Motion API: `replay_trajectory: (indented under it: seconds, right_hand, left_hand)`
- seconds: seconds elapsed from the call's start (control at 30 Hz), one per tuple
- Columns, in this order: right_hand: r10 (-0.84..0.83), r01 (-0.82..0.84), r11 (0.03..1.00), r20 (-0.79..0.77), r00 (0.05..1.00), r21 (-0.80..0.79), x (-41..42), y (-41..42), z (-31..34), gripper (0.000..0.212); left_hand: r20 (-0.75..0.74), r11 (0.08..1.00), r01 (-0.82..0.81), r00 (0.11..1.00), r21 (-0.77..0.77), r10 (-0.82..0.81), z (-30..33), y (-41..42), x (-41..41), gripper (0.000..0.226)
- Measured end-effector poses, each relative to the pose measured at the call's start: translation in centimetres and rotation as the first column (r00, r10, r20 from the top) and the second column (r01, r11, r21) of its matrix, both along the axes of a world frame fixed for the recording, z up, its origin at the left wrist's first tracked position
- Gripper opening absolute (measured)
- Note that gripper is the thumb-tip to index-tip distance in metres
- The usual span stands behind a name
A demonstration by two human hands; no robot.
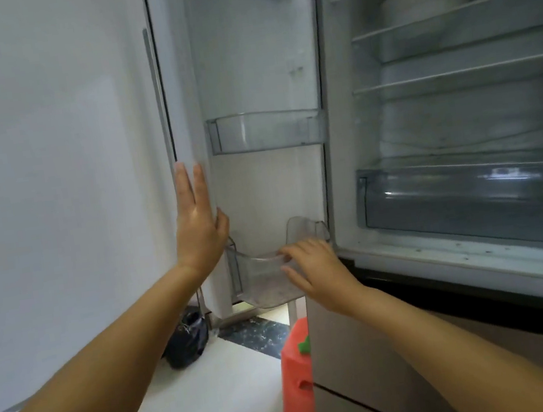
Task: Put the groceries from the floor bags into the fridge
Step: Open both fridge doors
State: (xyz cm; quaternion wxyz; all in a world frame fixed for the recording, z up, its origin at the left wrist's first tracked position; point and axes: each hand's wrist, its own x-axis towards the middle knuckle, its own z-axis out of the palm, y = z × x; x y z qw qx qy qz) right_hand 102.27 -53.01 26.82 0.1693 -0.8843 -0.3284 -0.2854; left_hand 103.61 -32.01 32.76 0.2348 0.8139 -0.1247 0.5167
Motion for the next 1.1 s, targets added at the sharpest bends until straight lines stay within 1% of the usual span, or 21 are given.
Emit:
replay_trajectory:
  seconds: [0.1,0.27,0.4,0.53,0.63,0.77,0.87,0.93,1.0,1.1]
  right_hand:
    - [0.003,-0.002,0.999,0.014,1.000,-0.048,0.8,2.1,0.4,0.035]
    - [-0.020,0.016,0.996,-0.047,0.999,-0.088,1.5,4.6,1.0,0.042]
    - [-0.025,0.011,0.993,-0.120,0.992,-0.116,2.0,5.8,1.4,0.055]
    - [-0.068,0.060,0.979,-0.035,0.997,-0.196,2.1,6.3,0.7,0.073]
    - [-0.078,0.079,0.971,0.011,0.997,-0.228,2.1,6.1,0.5,0.078]
    - [-0.037,0.031,0.971,-0.020,0.999,-0.238,1.4,5.5,0.8,0.070]
    - [-0.025,0.025,0.984,0.004,1.000,-0.179,0.2,4.2,0.8,0.063]
    - [-0.057,0.061,0.987,0.035,0.998,-0.147,-1.2,3.3,0.4,0.059]
    - [-0.073,0.080,0.989,0.062,0.995,-0.128,-2.7,2.8,0.1,0.055]
    - [-0.037,0.042,0.997,0.071,0.997,-0.068,-5.2,3.3,-0.7,0.050]
  left_hand:
    - [-0.029,0.999,-0.042,0.999,0.016,0.043,0.1,1.9,1.1,0.078]
    - [-0.125,0.992,-0.115,0.985,0.048,0.120,0.3,4.1,3.7,0.078]
    - [-0.212,0.983,-0.180,0.960,0.038,0.184,0.6,5.1,4.9,0.077]
    - [-0.236,0.978,-0.207,0.949,0.034,0.209,0.6,5.1,5.2,0.076]
    - [-0.244,0.978,-0.203,0.947,0.041,0.207,0.6,5.2,5.2,0.077]
    - [-0.285,0.977,-0.198,0.935,0.077,0.212,0.8,5.3,4.7,0.078]
    - [-0.364,0.984,-0.148,0.915,0.101,0.175,1.2,5.4,2.8,0.076]
    - [-0.412,0.988,-0.098,0.901,0.116,0.138,0.8,5.7,0.3,0.073]
    - [-0.422,0.986,-0.064,0.898,0.153,0.124,-0.4,6.0,-2.9,0.068]
    - [-0.444,0.983,-0.073,0.885,0.166,0.140,-3.0,6.4,-8.7,0.056]
